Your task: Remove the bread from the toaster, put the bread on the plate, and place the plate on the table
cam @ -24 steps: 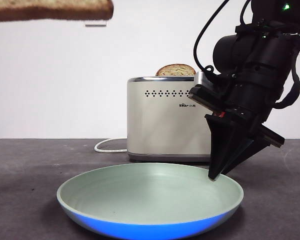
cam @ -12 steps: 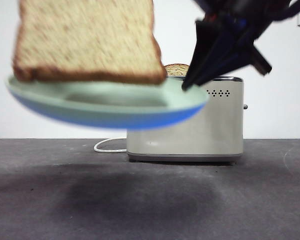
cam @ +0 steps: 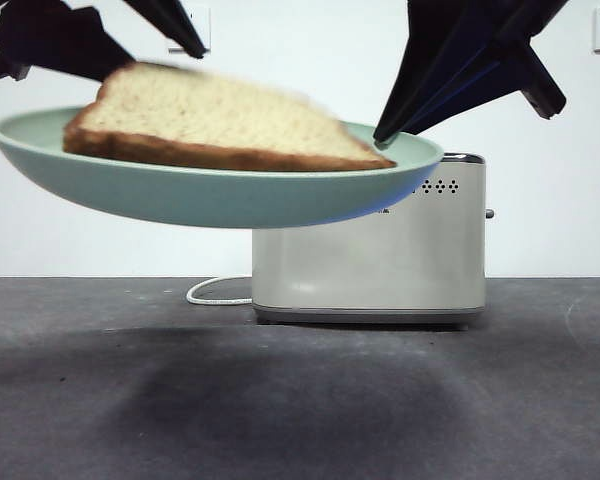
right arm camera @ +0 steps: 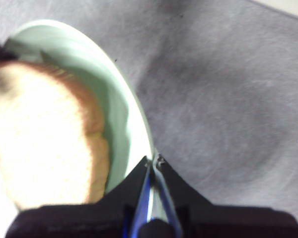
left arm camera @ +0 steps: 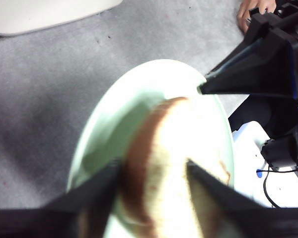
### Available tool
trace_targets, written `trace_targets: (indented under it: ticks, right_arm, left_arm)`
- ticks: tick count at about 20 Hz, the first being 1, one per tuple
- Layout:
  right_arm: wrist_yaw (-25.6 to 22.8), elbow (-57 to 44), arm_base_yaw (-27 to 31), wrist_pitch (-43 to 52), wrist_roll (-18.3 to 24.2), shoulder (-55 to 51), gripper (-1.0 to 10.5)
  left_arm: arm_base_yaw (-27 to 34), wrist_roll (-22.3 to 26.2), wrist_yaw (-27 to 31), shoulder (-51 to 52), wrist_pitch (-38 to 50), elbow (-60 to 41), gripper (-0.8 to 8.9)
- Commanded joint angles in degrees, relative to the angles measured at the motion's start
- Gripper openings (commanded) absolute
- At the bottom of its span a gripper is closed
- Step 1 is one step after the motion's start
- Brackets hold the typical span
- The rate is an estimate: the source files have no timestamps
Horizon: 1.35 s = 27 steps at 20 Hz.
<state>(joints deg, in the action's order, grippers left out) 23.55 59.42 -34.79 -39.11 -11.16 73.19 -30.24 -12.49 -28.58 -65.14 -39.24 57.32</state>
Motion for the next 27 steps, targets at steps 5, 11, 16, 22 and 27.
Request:
trace_targets:
  ticks: [5, 11, 16, 22, 27]
  right_arm:
    - [0.5, -0.3, -1.3, -0.2, -0.8, -0.2, -0.1]
    - [-0.5, -0.3, -0.3, -0.4, -0.8, -0.2, -0.1]
    - [-4.5, -0.3, 5.6, -0.5, -0.4, -0.2, -0.1]
    - [-4.5, -0.3, 16.9, -1.5, 1.8, 2.2, -0.1]
    - [-4.5, -0.3, 19.1, -1.8, 4.8, 11.3, -0.1]
  left_arm:
    - [0.0, 0.8, 0.0, 0.4, -0.7, 1.1, 5.31]
    - [0.1, 1.8, -0.1, 1.1, -2.0, 11.0, 5.30]
    - [0.1, 3.6, -0.3, 2.5, -5.8, 20.3, 1.44]
    - [-0.2, 5.3, 0.0, 5.6, -8.2, 21.9, -0.08]
    - [-0.2, 6.6, -0.1, 6.2, -8.9, 21.9, -0.08]
